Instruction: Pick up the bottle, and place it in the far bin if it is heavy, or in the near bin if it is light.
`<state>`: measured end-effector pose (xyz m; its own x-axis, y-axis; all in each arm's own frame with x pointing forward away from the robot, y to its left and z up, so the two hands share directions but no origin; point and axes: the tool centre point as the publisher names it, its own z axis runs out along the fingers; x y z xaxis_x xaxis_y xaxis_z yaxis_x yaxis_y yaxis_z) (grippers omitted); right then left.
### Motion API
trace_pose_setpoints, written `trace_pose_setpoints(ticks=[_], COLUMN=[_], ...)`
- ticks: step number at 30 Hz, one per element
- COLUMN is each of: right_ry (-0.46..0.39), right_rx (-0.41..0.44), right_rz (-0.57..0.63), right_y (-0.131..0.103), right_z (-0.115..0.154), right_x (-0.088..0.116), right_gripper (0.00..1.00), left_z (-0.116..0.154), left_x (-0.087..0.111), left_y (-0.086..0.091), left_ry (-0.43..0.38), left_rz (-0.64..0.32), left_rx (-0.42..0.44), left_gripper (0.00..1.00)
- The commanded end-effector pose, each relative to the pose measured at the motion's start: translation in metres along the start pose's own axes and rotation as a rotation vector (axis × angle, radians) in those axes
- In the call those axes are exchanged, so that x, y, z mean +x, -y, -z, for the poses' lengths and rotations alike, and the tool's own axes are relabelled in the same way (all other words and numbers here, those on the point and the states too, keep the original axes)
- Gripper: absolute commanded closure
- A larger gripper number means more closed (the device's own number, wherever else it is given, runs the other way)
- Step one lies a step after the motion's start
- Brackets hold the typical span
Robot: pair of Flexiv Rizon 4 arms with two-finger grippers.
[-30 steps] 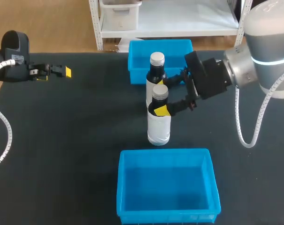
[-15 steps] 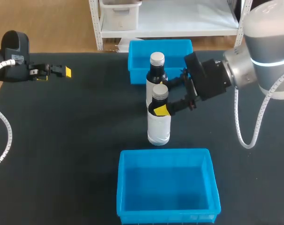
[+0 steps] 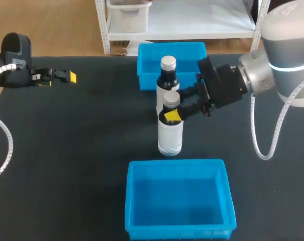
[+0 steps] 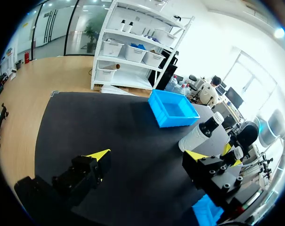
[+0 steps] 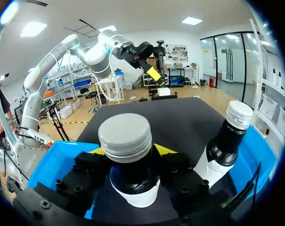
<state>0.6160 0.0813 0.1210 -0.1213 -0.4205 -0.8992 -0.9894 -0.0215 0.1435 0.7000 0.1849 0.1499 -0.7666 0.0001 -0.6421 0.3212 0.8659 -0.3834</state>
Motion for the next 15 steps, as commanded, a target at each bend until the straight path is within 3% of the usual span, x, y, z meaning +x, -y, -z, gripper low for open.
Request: trace_pose_setpoints(ticks=[1,9,13,14,15], right_ry=[-0.001,0.002,0.005,0.007,0.009], right_rx=[-0.002,-0.006,-0.006,-0.007,-0.008], right_rz=[-0.001,0.000,-0.001,0.000,0.000], right_y=[0.0008,0.0005,0.0002,0.0001,-0.0001], right_z=[-0.0008,-0.0011,-0.0006,-0.0002,0.0004], right_x=[0.0003,0.0000,-0.0009,-0.0013,-0.0020], right_gripper=[0.53,0.55,0.66,0.71,0.83], left_z=[0.0000,0.0000,0.0000,0.0000,0.0000], left_x=[0.0000,0.0000,0.0000,0.0000,0.0000], left_y=[0.0000,0.0000,0.0000,0.0000,0.0000], left_ry=[0.000,0.000,0.000,0.000,0.000], left_rz=[0.000,0.000,0.000,0.000,0.000], left_rx=[0.000,0.000,0.000,0.000,0.000], left_gripper=[0.00,0.00,0.00,0.00,0.00])
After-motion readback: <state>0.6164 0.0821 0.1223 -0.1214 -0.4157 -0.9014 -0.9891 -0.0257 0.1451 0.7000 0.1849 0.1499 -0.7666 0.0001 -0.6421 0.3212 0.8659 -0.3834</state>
